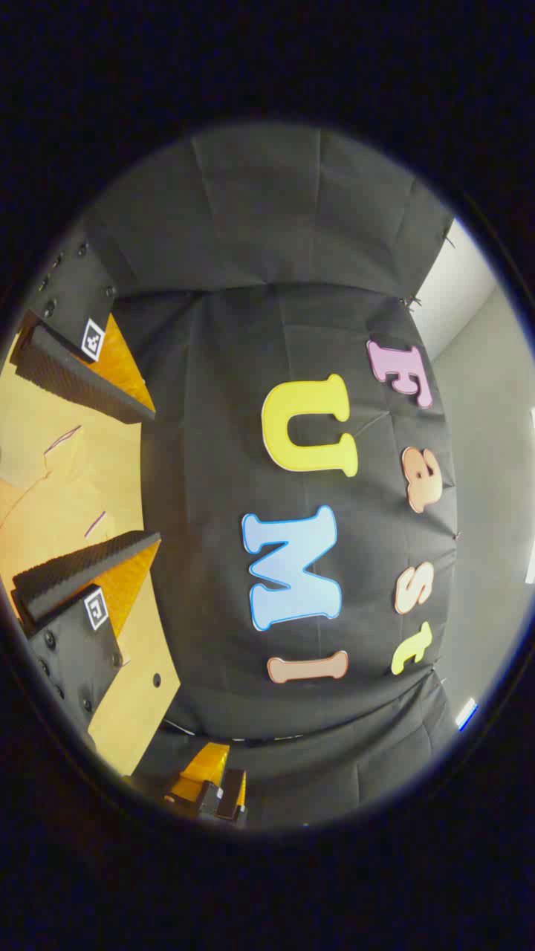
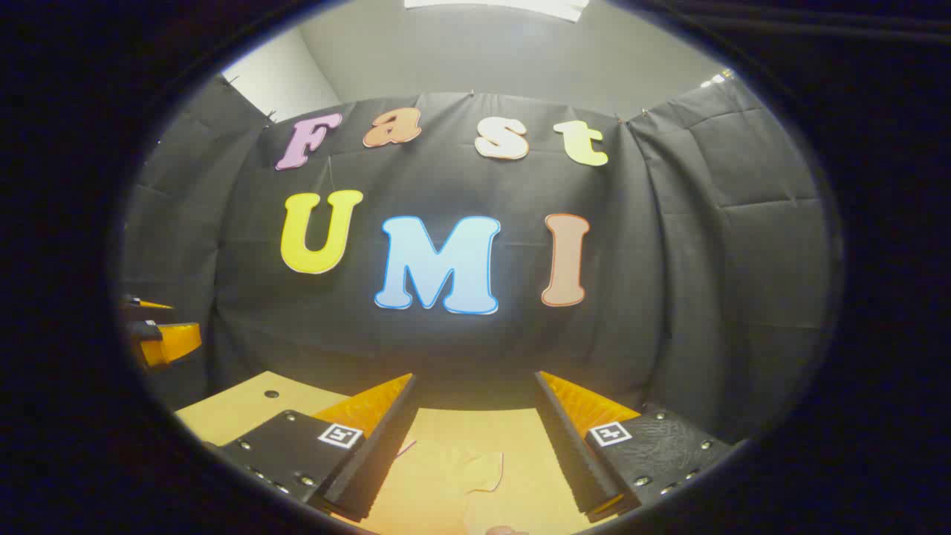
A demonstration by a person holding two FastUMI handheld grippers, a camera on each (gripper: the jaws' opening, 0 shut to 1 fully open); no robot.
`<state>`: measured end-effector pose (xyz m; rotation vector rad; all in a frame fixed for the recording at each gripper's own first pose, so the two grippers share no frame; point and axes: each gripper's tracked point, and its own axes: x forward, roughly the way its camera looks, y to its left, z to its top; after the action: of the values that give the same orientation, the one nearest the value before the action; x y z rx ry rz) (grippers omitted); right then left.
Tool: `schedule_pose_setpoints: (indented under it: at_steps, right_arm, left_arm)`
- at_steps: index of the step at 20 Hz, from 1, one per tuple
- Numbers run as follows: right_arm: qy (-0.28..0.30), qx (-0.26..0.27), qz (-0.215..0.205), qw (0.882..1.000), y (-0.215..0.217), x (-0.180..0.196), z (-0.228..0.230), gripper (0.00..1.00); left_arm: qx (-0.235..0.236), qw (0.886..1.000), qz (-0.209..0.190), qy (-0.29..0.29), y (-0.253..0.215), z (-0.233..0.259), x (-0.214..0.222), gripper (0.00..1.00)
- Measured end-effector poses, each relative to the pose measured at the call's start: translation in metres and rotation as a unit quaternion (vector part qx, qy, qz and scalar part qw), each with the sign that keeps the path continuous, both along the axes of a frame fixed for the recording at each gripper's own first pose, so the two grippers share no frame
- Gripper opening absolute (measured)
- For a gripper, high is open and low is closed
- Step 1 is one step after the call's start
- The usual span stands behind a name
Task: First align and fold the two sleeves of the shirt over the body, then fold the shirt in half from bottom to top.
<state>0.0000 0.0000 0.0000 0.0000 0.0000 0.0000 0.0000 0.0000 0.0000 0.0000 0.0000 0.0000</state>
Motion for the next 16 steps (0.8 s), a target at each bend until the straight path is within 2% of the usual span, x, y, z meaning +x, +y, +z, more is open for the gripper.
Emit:
schedule_pose_setpoints:
  at_steps: [16]
  right_arm:
    - [0.031, 0.009, -0.004, 0.999, -0.028, 0.014, -0.026, 0.95]
  left_arm:
    - [-0.007, 1.000, 0.001, 0.002, -0.014, 0.000, 0.007, 0.94]
